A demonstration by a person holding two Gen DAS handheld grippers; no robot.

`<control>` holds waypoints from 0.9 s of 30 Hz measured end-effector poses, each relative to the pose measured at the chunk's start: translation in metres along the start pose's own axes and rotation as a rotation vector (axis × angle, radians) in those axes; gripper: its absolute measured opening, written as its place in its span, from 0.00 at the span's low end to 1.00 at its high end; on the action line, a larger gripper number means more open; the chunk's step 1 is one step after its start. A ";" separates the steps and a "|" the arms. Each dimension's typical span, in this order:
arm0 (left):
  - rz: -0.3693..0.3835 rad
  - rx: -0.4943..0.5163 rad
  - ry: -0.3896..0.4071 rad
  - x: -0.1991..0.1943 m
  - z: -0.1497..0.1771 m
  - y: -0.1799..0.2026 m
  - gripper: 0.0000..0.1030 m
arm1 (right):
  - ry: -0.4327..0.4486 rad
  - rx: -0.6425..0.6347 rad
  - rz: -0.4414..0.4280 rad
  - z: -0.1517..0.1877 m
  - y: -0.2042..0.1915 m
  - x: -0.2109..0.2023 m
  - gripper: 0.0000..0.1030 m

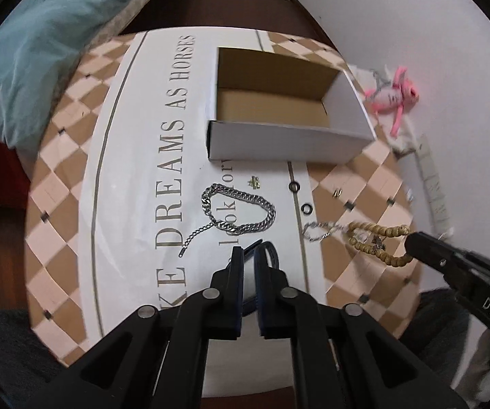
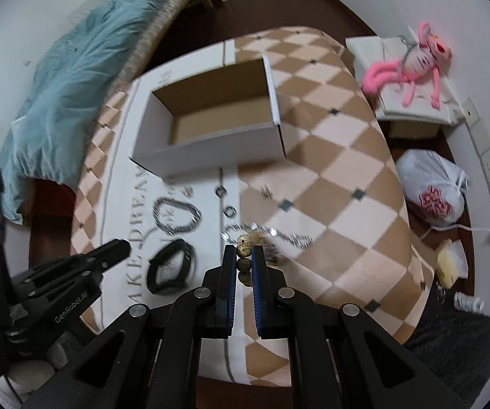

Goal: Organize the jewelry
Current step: 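Carry both items into the white box and open both tools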

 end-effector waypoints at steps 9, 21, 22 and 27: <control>-0.028 0.017 -0.053 0.035 0.010 0.000 0.71 | -0.043 0.034 0.015 0.005 0.011 0.026 0.09; -0.143 0.202 -0.179 0.086 0.034 0.023 0.71 | -0.097 0.074 0.054 0.024 0.032 0.050 0.09; -0.135 0.203 -0.165 0.086 0.034 0.023 0.69 | -0.101 0.077 0.055 0.025 0.033 0.051 0.09; -0.126 0.200 -0.115 0.077 0.031 0.025 0.42 | -0.098 0.085 0.040 0.025 0.034 0.048 0.09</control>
Point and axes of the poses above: each gripper's, at about its wrist camera, not at the fingertips, and x roughly the way its jaws point, y to its right, z to its underside, the point moved 4 cm from there along x, roughly the way its jaws point, and after that the axes turned 10 degrees about z, right-handed, at the moved point
